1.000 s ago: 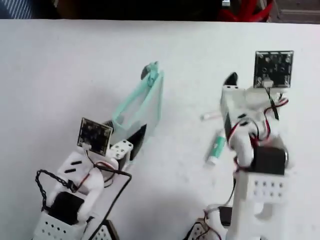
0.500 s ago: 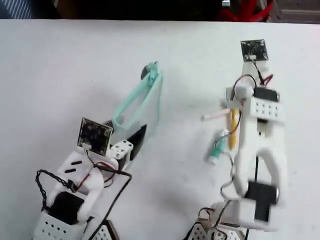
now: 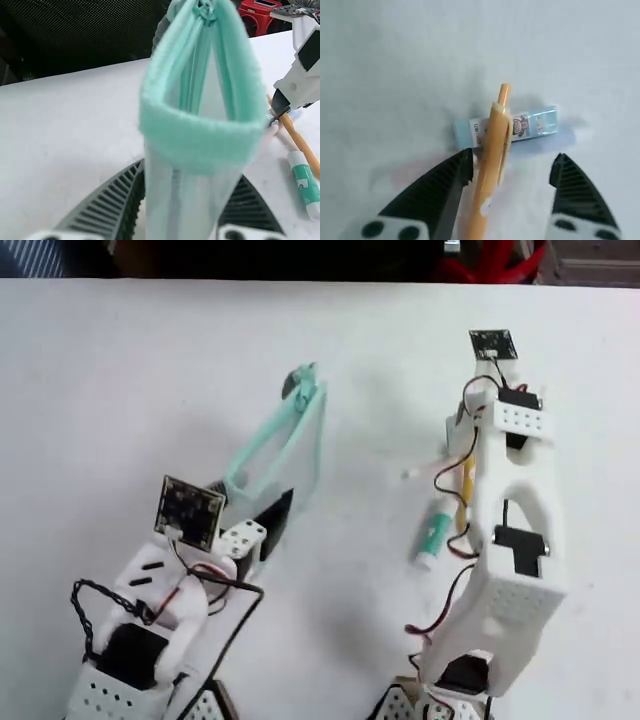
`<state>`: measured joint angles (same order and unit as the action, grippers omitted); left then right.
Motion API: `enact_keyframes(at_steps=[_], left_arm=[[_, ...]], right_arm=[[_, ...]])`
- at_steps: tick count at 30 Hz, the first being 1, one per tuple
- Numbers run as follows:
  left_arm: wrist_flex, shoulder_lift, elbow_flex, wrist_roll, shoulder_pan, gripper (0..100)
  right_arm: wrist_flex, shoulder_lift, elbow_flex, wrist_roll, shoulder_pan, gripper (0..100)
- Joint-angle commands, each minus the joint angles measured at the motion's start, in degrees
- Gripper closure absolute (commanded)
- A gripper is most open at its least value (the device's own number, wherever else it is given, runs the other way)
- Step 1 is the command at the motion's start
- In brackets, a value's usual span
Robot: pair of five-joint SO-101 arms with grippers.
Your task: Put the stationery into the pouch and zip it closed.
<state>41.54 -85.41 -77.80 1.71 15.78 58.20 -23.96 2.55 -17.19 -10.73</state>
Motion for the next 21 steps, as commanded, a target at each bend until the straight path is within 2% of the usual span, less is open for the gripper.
enact_keyframes(at_steps=[1, 16, 21], left_arm=[[-1.4, -0.6, 0.6, 0.6, -0.3, 78], [-1.4, -0.6, 0.6, 0.6, -0.5, 78], [-1.4, -0.6, 0.6, 0.6, -0.4, 78]], right_arm=[[0.1, -1.2, 4.0, -0.7, 0.7, 85.1], [-1.9, -6.5, 6.0, -0.7, 0.4, 87.8], [-2.2, -5.3, 6.0, -0.6, -0.6, 98.4]])
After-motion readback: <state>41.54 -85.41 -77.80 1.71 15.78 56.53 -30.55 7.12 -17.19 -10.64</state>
